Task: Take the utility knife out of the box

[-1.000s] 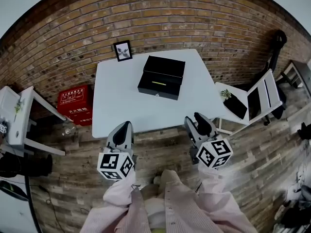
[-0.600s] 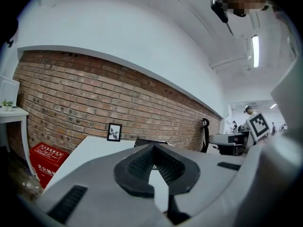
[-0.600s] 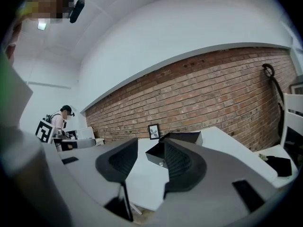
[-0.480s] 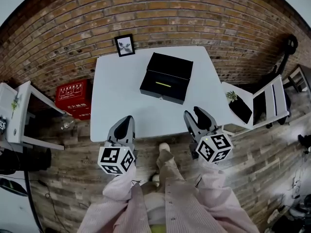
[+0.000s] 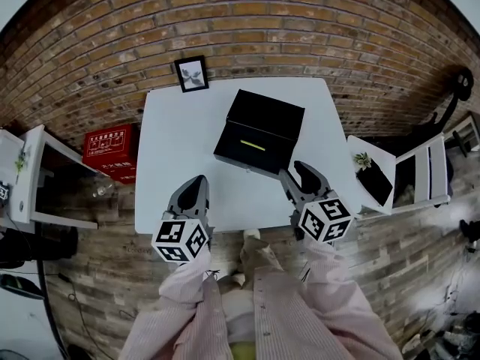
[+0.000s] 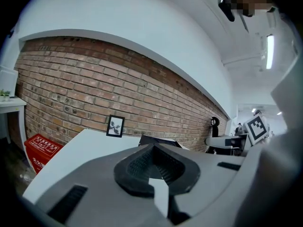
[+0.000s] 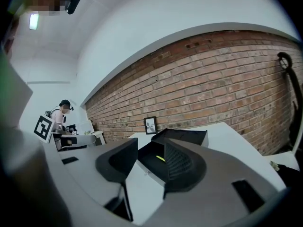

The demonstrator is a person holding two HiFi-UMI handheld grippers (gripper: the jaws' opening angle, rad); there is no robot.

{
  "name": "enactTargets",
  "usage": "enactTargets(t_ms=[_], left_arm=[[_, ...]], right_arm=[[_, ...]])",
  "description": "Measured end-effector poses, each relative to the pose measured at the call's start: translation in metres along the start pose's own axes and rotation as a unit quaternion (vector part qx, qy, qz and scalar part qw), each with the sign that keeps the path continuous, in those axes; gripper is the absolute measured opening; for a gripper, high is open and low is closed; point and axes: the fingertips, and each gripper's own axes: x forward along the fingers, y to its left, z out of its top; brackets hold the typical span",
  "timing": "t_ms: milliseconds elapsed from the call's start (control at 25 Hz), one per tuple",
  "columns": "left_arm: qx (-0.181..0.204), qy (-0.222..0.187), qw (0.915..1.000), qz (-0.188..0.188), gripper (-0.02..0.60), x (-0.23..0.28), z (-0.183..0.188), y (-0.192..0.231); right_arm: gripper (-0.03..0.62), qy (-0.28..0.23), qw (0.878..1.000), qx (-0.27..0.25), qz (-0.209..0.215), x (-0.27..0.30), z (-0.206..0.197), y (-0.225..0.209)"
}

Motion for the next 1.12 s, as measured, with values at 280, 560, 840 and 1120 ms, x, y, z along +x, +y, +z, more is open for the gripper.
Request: enactTargets(t_ms=[280, 560, 840, 1120], left_arm=[[-0.010, 0.011, 0.9998, 0.014, -0.008, 0.036, -0.001, 0.007], [-0.020, 0.031, 0.9990, 0.026, -0.008, 0.066, -0.011, 0.016], [-0.031, 0.046, 0.9979, 0.034, -0.008, 0.089, -0.022, 0.020], [-0.033, 0.062, 0.9971, 0.028, -0.008, 0.105, -0.026, 0.025]], right_arm=[[0.173, 0.035, 0.999, -0.002, 0.030, 0.041, -0.006, -0.021], [0.173, 0.080, 0.994, -0.017, 0.068, 0.078, -0.017, -0.028], [0.173, 0.132, 0.984, -0.055, 0.106, 0.107, -0.031, -0.028], [0.173, 0.191, 0.969, -0.087, 0.128, 0.131, -0.050, -0.024]])
